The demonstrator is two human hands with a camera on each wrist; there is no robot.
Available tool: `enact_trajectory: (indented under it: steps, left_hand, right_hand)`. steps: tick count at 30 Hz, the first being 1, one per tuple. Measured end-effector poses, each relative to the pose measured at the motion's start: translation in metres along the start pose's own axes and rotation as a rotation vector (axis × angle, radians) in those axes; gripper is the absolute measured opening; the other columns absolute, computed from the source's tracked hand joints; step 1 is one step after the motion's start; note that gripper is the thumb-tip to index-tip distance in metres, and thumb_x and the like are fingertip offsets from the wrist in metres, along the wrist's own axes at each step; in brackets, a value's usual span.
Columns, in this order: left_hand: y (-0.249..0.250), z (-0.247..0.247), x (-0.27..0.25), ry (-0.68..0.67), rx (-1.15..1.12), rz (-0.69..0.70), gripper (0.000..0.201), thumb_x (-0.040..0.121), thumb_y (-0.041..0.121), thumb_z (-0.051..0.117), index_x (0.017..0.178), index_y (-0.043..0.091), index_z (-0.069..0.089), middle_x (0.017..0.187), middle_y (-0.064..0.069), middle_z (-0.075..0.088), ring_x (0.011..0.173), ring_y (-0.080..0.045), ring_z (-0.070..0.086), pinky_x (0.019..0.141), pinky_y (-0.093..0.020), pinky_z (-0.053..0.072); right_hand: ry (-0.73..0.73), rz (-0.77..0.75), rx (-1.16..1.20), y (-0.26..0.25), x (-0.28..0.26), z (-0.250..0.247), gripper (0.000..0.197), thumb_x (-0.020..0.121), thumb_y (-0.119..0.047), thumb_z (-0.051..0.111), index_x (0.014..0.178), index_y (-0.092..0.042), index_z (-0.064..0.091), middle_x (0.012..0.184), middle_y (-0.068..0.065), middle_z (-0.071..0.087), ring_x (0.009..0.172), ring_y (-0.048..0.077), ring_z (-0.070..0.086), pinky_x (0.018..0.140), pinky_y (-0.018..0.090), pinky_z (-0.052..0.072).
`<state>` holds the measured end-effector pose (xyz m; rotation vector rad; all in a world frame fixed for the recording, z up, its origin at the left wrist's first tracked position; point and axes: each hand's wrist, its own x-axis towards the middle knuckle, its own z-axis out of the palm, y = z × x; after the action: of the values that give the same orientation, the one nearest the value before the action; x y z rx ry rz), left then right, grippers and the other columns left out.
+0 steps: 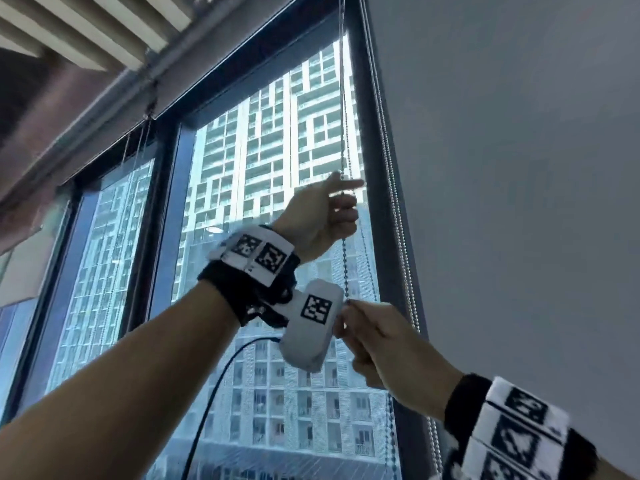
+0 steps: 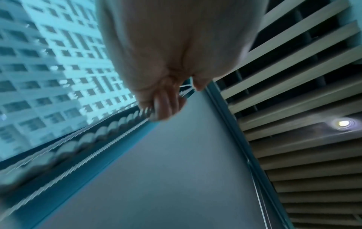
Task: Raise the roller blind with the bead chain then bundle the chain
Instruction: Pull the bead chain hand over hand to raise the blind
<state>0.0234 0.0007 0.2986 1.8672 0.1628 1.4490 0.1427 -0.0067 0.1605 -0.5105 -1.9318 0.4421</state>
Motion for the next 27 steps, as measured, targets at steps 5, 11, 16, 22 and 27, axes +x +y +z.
enact_trajectory:
  steps: [5,11,16,22,27]
  left_hand:
    - [-0.012,0.003,0.004,0.074,0.013,0.096,0.029,0.102,0.009,0.024,0.091,0.005,0.051,0.053,0.006,0.025,0.037,-0.004,0.022,0.034,-0.015,0.019]
    - [-0.019,0.003,-0.001,0.051,0.031,0.154,0.033,0.103,0.013,0.023,0.078,0.012,0.044,0.05,0.009,0.026,0.036,-0.002,0.021,0.032,-0.013,0.02]
    - [-0.031,-0.015,-0.009,0.042,0.028,0.118,0.036,0.103,0.012,0.023,0.072,0.014,0.042,0.05,0.009,0.025,0.037,-0.003,0.02,0.032,-0.014,0.021]
    - [-0.03,-0.023,-0.008,0.059,0.036,0.091,0.029,0.103,0.015,0.027,0.083,0.011,0.048,0.048,0.009,0.024,0.038,-0.005,0.021,0.033,-0.015,0.024]
    - [-0.042,-0.029,-0.01,0.091,0.039,0.06,0.026,0.103,0.014,0.028,0.095,0.006,0.052,0.048,0.009,0.027,0.038,-0.005,0.023,0.035,-0.016,0.024]
  right_hand:
    - [-0.029,-0.04,-0.039,0.0,0.002,-0.001,0.039,0.104,-0.028,0.033,0.069,-0.014,0.037,0.054,-0.009,0.027,0.039,0.004,0.019,0.041,0.021,0.02]
    - [-0.103,-0.057,-0.199,0.003,0.001,-0.002,0.039,0.105,-0.025,0.031,0.075,-0.001,0.038,0.059,-0.001,0.025,0.044,0.006,0.019,0.042,0.017,0.021]
    - [-0.119,0.029,-0.081,0.012,0.0,-0.001,0.041,0.105,-0.023,0.033,0.071,-0.022,0.056,0.053,-0.004,0.033,0.041,0.007,0.027,0.041,0.019,0.026]
    - [0.003,0.053,-0.255,0.015,0.015,-0.017,0.032,0.103,-0.026,0.036,0.115,-0.006,0.059,0.085,0.008,0.064,0.074,0.019,0.062,0.069,0.034,0.056]
    - [0.512,-0.073,-0.304,0.014,0.025,-0.043,0.026,0.097,-0.023,0.051,0.122,-0.015,0.056,0.112,-0.002,0.064,0.103,0.012,0.061,0.088,0.027,0.05]
